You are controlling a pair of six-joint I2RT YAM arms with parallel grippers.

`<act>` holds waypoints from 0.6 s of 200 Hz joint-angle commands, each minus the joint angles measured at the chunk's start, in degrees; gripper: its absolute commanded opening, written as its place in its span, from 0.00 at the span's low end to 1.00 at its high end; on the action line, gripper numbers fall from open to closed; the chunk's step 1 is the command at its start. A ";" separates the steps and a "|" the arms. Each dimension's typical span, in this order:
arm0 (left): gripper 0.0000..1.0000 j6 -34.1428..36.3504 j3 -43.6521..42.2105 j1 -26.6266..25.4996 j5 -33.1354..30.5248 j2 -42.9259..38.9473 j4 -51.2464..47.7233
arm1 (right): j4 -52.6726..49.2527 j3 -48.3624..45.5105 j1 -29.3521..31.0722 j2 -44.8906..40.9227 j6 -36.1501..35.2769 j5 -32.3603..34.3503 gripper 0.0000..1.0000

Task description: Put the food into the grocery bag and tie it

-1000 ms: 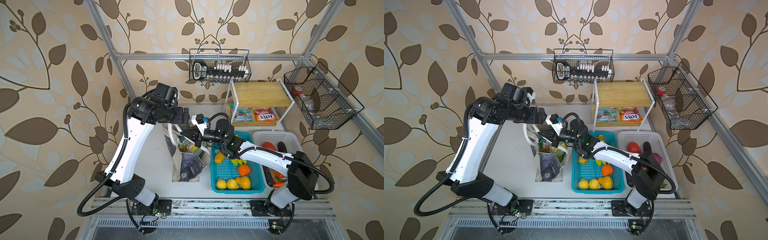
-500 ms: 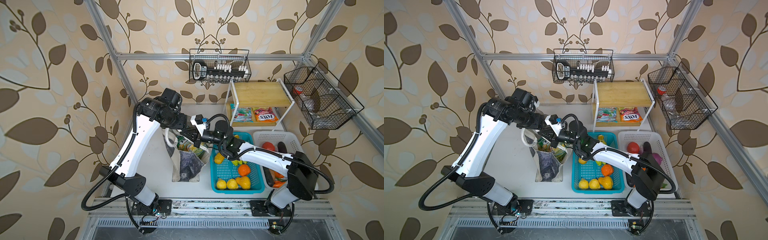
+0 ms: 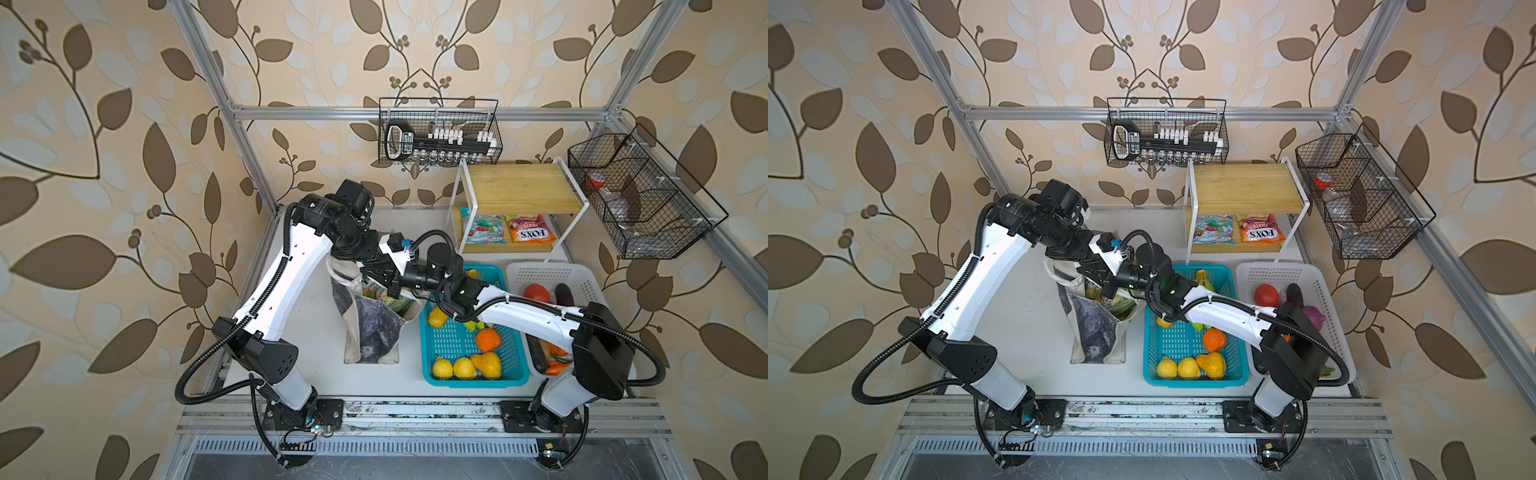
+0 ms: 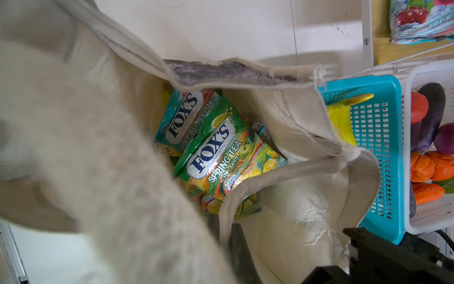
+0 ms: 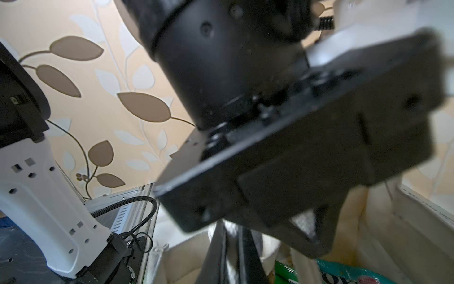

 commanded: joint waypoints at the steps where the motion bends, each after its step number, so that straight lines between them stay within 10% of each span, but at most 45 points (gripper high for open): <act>1: 0.14 0.61 -0.34 0.25 -0.25 -0.24 -0.49 | 1.45 -0.54 0.21 -0.28 -1.43 -0.50 0.07; 51: 0.76 -0.81 -1.70 0.53 -3.38 -4.05 2.66 | 1.73 -2.27 -0.58 -1.83 -0.24 0.14 0.00; 120: 0.99 -2.95 0.48 0.69 -3.59 -5.97 4.98 | 3.99 -5.85 -1.43 -4.54 0.50 0.99 0.00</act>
